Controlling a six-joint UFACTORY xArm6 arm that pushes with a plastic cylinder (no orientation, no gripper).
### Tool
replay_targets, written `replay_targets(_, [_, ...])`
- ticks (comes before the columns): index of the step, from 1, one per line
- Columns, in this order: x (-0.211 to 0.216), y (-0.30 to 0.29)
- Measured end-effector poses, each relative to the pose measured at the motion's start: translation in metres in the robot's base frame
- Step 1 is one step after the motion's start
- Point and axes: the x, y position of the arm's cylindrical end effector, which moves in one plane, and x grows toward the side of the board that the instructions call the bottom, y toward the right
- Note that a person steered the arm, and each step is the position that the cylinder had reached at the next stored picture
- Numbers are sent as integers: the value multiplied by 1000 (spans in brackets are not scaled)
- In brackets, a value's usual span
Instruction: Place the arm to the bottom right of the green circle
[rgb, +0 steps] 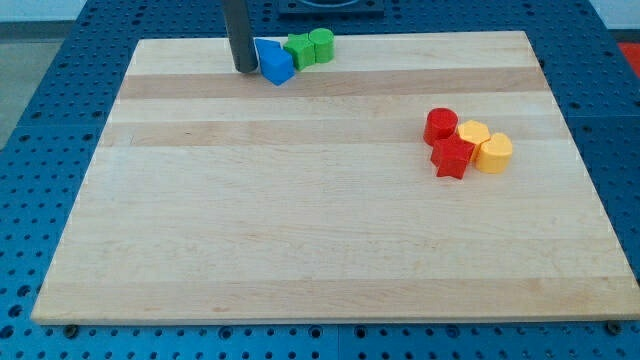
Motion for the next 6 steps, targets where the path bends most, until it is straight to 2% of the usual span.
replay_targets(1, [7,0])
replay_targets(2, [-4,0])
replay_targets(3, [43,-57])
replay_targets(4, [86,0])
replay_targets(5, [107,84])
replay_targets(6, [65,166])
